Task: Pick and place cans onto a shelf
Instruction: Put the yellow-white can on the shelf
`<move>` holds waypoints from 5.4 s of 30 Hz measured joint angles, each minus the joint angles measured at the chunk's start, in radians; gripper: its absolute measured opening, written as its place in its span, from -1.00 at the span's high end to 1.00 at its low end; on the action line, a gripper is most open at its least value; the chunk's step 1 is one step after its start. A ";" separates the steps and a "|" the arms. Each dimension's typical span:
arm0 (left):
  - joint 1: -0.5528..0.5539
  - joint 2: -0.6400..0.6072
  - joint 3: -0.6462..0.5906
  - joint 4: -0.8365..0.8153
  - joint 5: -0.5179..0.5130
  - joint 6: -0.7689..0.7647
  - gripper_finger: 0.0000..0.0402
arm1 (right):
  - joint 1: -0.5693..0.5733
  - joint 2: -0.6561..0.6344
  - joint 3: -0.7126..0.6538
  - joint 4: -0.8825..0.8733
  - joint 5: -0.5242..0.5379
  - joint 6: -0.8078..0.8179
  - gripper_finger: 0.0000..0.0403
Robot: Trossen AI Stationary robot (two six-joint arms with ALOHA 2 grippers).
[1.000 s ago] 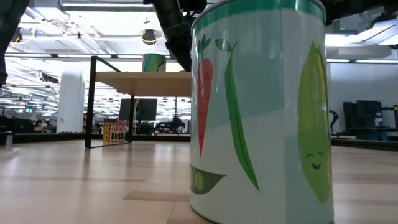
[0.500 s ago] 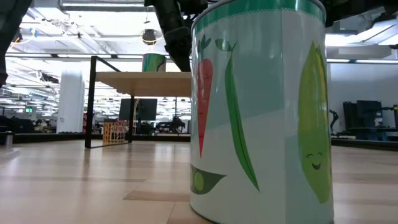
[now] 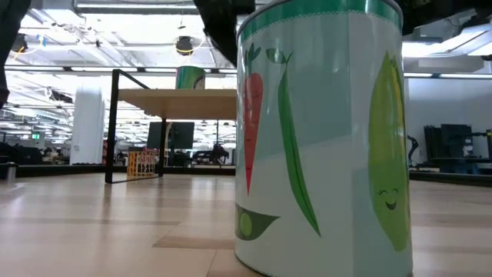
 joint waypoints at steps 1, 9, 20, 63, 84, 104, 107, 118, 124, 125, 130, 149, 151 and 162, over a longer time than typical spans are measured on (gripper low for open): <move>-0.008 -0.020 0.000 -0.002 0.000 0.000 0.31 | 0.010 0.000 0.000 0.000 0.000 -0.004 0.95; -0.023 -0.331 -0.207 0.044 -0.002 -0.051 0.56 | 0.113 0.000 0.000 0.021 0.048 -0.050 0.97; 0.118 -0.862 -0.747 0.078 -0.219 -0.112 0.98 | 0.142 0.000 -0.001 0.063 0.090 -0.058 0.95; 0.635 -0.592 -1.174 0.550 0.048 0.531 0.27 | 0.170 0.000 -0.023 0.082 0.082 0.002 0.94; 0.634 -0.401 -1.171 0.693 -0.052 0.533 0.35 | 0.170 0.000 -0.023 0.085 0.082 0.001 0.94; 0.658 -0.695 -0.912 0.398 -0.089 0.499 0.99 | 0.163 0.000 -0.022 0.062 0.082 0.007 0.94; 0.671 -0.774 -0.831 0.315 -0.100 0.486 0.99 | 0.161 0.000 -0.022 0.062 0.082 0.008 0.94; 0.393 -0.820 -0.493 0.059 0.042 0.259 0.99 | 0.161 0.000 -0.022 0.078 0.082 0.003 0.94; 0.086 -0.684 -0.361 0.072 -0.067 0.168 0.99 | 0.161 0.000 -0.022 0.078 0.082 0.003 0.94; 0.042 -0.649 -0.344 0.069 -0.091 0.163 0.99 | 0.161 0.000 -0.022 0.078 0.082 0.002 0.94; -0.129 -0.467 -0.246 0.043 -0.119 0.171 0.99 | 0.161 0.000 -0.022 0.074 0.082 0.002 0.94; -0.171 0.064 0.025 0.043 -0.075 -0.025 0.99 | 0.161 0.000 -0.022 0.065 0.082 0.008 0.94; -0.155 0.083 0.031 0.041 -0.037 -0.051 0.98 | 0.161 0.000 -0.022 0.065 0.082 0.008 0.94; -0.147 0.126 0.032 0.078 -0.006 -0.052 0.98 | 0.161 0.000 -0.022 0.061 0.082 0.010 0.94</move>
